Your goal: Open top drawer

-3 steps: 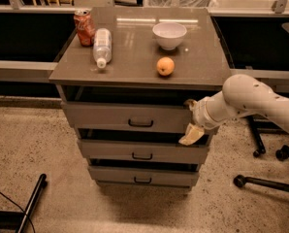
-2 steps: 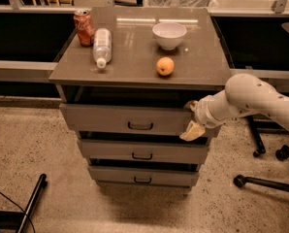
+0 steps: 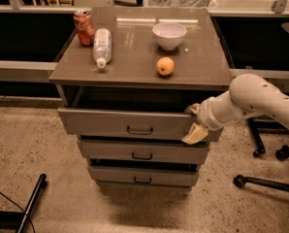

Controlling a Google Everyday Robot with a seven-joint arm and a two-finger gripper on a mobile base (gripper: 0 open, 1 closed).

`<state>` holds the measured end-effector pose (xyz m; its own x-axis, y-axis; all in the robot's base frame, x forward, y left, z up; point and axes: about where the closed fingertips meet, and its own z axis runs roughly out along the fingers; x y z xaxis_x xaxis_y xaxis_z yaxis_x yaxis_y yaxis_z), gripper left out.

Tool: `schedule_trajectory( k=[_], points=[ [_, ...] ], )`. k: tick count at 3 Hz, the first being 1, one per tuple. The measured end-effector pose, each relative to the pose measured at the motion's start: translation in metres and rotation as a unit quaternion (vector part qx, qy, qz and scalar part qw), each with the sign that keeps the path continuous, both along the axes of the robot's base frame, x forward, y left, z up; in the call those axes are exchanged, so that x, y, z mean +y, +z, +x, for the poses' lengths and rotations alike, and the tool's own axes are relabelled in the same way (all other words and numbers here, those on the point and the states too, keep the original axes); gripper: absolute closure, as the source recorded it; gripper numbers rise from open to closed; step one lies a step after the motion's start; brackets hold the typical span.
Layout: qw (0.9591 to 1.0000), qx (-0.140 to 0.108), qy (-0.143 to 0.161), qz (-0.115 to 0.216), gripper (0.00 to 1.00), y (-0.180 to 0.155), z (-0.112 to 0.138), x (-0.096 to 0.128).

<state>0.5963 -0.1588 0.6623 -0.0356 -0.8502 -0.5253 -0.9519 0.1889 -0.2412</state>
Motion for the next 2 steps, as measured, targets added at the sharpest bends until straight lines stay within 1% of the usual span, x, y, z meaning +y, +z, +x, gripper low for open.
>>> schedule_trajectory(
  k=[1,2],
  points=[
    [0.9996,0.009,0.027,0.001,0.34,0.005,-0.021,0.002],
    [0.9970,0.038,0.068,-0.007,0.61,0.002,-0.055,0.007]
  ],
)
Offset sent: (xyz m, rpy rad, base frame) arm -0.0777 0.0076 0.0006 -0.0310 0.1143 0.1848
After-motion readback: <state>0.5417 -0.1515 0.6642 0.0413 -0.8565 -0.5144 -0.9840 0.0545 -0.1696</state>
